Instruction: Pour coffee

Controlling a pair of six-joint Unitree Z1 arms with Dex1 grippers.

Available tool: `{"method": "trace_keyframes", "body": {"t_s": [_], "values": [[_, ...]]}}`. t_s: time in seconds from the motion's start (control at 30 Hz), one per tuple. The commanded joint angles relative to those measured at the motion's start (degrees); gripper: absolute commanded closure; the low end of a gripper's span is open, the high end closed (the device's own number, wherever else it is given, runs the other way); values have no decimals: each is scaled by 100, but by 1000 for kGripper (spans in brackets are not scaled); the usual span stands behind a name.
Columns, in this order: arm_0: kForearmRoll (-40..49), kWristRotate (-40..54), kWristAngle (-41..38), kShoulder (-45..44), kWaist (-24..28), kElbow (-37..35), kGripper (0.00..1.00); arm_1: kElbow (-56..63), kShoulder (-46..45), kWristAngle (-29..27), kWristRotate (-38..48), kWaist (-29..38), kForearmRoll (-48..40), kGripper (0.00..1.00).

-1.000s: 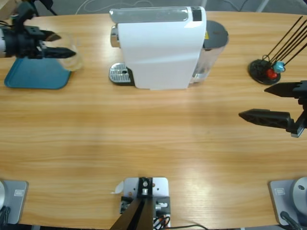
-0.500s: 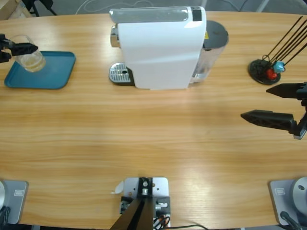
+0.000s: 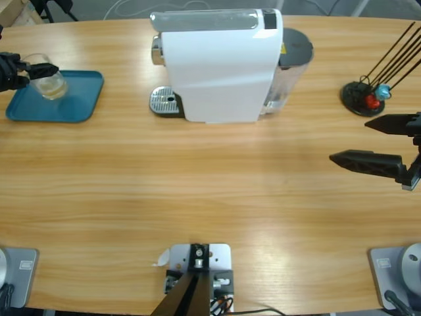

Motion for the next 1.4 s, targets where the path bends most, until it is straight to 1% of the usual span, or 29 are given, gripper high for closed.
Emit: {"method": "trace_keyframes", "body": {"t_s": [0.03, 0.27, 0.5, 0.53, 0.57, 0.6, 0.63, 0.67, 0.77, 0.9, 0.97, 1.1, 1.17, 1.23, 1.27, 1.33, 1.4], "values": [[-588, -25, 44, 383, 71, 188, 1000, 211, 155, 36, 68, 3, -87, 0], [-725, -30, 37, 483, 54, 318, 1000, 211, 155, 44, 68, 3, -87, 0], [-1073, -23, 40, 631, 45, 482, 1000, 207, 155, 51, 68, 3, -87, 0], [-1127, -27, 42, 631, 45, 519, 988, 206, 164, 51, 68, 3, -87, 0], [-1138, -30, 42, 640, 40, 536, 699, 204, 164, 51, 68, 3, -87, 0], [-1141, -30, 42, 665, 1, 538, 276, 207, 164, 51, 68, 3, -87, 0], [-1184, -23, 42, 700, -59, 552, 73, 209, 164, 51, 68, 3, -87, 0], [-1293, -21, 42, 717, -140, 612, 14, 206, 168, 55, 68, 10, -87, 0], [-1453, -23, 33, 768, -192, 721, 0, 206, 173, 53, 68, 12, -87, 0], [-2106, -39, 25, 719, -201, 1055, 0, 204, 171, 51, 77, 12, -87, 0], [-2277, -39, 28, 647, -194, 1197, 0, 204, 152, 57, 83, 12, -85, 0], [-2370, -27, 63, 164, -112, 1443, 0, 211, 71, 51, 114, 31, -80, 0], [-2298, -21, 84, -355, -113, 1469, 0, 211, 96, 57, 137, 38, -78, 0], [-1922, -30, 151, -1062, -147, 1457, 0, 211, 133, 51, 146, 38, -78, 0], [-1556, -30, 225, -1469, -148, 1411, 0, 216, 152, 53, 148, 42, -78, 0], [-391, -30, 371, -2436, -150, 1199, 0, 220, 147, 39, 153, 59, -87, 0], [917, -30, 367, -3053, -308, 800, 0, 209, 152, -1, 156, 75, -83, 0]]}}
